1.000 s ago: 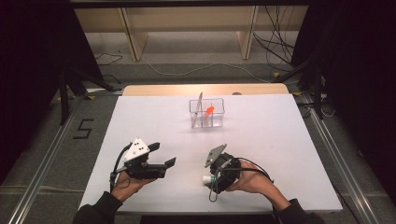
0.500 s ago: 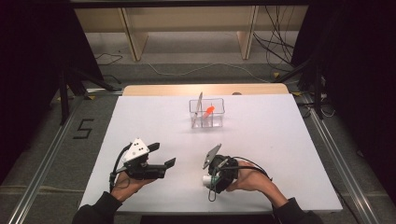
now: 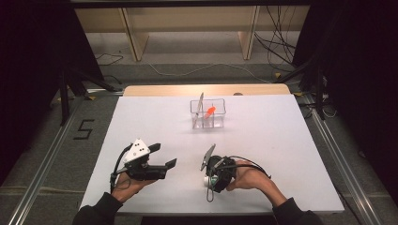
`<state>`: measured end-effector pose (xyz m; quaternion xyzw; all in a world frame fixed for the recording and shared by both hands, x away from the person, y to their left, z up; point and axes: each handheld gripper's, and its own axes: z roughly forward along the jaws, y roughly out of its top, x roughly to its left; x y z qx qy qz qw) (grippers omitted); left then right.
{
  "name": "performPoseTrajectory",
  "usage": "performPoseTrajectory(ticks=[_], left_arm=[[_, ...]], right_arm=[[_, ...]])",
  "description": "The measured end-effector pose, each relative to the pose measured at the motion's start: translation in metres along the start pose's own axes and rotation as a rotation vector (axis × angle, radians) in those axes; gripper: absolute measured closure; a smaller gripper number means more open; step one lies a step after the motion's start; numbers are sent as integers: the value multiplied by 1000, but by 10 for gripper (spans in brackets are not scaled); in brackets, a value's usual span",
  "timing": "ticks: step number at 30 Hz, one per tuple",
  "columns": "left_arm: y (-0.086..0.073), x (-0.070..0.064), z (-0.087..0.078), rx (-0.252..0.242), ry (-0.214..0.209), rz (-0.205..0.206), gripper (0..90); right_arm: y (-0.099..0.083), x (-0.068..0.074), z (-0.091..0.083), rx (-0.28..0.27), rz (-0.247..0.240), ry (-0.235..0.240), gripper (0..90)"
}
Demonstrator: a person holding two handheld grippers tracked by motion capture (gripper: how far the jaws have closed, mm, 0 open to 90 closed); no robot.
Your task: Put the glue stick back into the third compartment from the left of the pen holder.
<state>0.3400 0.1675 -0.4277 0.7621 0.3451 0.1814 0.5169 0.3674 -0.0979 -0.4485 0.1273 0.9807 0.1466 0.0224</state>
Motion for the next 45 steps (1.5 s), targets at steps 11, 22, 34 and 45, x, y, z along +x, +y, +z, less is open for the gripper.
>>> performPoseTrajectory(ticks=[11,22,34,45], left_arm=[[0,0,0,2,0,1,169],[0,0,0,0,-1,2,169],[0,0,0,1,0,5,169],[0,0,0,0,0,5,169]], right_arm=[[0,-2,4,33,-5,7,514],[2,-3,6,50,-13,1,560],[7,-1,11,93,-26,-20,589],[13,3,13,133,-62,-32,626]])
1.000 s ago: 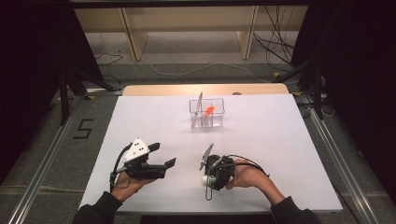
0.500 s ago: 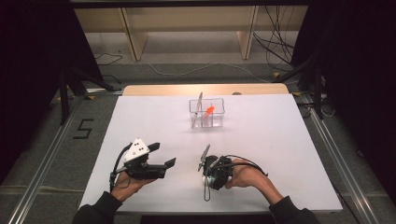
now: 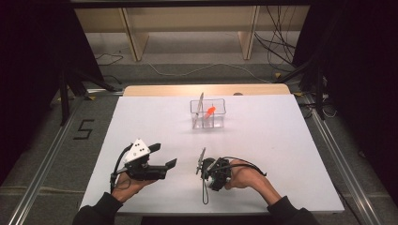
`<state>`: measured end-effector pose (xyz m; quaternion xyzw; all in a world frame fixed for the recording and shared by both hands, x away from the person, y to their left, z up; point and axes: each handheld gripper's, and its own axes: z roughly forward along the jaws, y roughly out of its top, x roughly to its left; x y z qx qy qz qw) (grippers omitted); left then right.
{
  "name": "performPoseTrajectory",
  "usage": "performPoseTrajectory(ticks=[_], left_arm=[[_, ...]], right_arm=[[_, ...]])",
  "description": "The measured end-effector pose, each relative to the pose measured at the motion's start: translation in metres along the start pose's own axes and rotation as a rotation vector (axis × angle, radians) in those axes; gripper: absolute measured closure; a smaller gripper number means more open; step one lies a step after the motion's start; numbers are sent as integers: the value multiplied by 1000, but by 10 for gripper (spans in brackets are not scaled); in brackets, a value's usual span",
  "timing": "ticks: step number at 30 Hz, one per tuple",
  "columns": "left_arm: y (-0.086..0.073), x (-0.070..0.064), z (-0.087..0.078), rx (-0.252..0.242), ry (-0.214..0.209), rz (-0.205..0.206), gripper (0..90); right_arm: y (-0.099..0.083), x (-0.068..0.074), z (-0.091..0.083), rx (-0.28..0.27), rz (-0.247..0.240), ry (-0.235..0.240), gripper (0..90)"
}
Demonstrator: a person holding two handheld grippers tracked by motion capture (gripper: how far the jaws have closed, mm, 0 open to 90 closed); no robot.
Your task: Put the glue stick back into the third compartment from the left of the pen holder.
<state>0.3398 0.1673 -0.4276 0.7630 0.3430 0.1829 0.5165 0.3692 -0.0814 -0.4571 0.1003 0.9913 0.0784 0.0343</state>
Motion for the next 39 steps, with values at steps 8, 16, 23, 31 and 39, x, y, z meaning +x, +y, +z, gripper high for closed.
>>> performPoseTrajectory(ticks=[8,16,23,31,39], left_arm=[[0,0,0,1,1,-1,169],[0,0,0,-1,5,0,169],[0,1,-1,-4,8,0,169],[1,2,-3,-26,9,-19,164],[1,3,-4,-43,9,-31,157]], right_arm=[[1,3,-1,1,-25,-19,653],[-5,-5,-12,-79,5,-58,655],[-14,-18,-28,-206,78,-93,655],[-24,-33,-45,-389,197,-167,655],[-36,-53,-59,-544,303,-239,655]])
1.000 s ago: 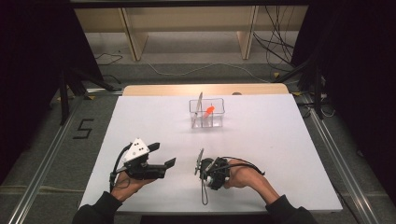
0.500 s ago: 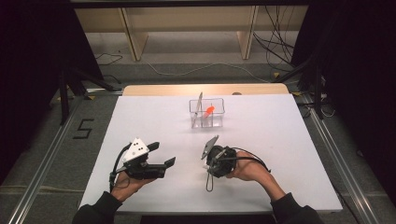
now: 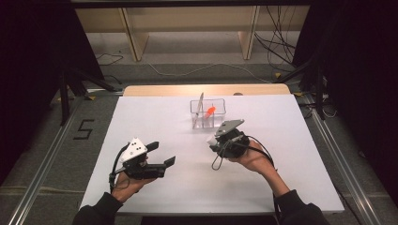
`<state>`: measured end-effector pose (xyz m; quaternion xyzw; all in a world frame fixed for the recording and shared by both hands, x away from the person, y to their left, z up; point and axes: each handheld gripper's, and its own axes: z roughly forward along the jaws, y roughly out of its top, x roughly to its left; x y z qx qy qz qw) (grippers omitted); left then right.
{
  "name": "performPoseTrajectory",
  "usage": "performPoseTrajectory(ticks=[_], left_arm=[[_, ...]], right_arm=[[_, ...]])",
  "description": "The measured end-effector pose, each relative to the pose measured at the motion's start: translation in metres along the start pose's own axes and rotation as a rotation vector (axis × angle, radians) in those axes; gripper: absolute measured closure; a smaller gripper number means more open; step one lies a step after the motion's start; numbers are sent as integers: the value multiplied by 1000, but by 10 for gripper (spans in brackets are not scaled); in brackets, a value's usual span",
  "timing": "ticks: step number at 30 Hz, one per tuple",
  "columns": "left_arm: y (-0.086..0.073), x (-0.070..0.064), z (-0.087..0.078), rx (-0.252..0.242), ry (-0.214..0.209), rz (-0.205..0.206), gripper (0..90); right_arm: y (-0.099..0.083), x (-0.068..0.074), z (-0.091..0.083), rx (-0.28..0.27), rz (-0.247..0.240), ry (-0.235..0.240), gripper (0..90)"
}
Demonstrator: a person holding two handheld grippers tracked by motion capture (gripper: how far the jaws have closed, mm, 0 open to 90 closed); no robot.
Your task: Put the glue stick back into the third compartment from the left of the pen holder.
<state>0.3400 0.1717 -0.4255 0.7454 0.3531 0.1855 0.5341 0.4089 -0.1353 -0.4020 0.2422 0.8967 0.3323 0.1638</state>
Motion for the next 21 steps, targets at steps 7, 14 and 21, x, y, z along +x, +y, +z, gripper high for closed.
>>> performPoseTrajectory(ticks=[7,14,21], left_arm=[[0,1,0,-1,2,-2,153],[0,1,0,-4,9,-2,153],[0,1,-1,-5,9,1,153]], right_arm=[[2,-22,-5,-75,76,-86,655],[6,-38,-3,-143,138,-155,655],[15,-54,0,-194,188,-180,655]])
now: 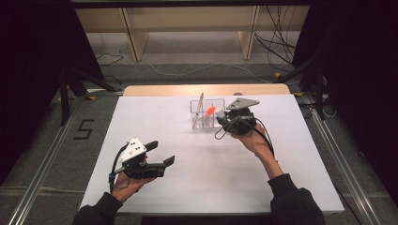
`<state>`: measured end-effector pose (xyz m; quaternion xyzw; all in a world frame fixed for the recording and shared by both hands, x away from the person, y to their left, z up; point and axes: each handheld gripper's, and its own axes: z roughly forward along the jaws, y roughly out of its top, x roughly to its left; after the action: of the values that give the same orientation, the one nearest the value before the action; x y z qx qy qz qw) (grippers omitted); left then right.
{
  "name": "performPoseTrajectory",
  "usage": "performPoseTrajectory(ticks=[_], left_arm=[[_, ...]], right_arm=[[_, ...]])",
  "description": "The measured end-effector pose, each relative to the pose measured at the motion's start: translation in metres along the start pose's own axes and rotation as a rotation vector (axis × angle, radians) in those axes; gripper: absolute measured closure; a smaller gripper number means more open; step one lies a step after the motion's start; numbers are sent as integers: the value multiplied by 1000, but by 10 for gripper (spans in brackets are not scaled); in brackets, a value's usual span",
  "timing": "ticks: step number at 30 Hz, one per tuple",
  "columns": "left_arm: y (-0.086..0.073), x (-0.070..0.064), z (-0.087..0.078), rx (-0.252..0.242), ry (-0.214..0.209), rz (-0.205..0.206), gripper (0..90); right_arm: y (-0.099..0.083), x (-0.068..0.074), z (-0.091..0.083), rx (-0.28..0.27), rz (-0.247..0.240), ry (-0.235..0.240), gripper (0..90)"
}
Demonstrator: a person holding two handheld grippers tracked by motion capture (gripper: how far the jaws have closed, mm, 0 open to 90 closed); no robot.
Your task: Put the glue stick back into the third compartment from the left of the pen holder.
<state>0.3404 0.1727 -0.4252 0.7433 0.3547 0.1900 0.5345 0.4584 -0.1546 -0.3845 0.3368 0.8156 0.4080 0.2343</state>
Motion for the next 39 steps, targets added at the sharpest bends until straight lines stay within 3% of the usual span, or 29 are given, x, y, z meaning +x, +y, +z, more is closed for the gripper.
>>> performPoseTrajectory(ticks=[19,39], left_arm=[[0,-1,0,-11,2,-4,153],[0,0,0,-11,0,-7,153]], right_arm=[[22,-27,17,-74,93,-72,655],[32,-37,37,-104,153,-117,655]])
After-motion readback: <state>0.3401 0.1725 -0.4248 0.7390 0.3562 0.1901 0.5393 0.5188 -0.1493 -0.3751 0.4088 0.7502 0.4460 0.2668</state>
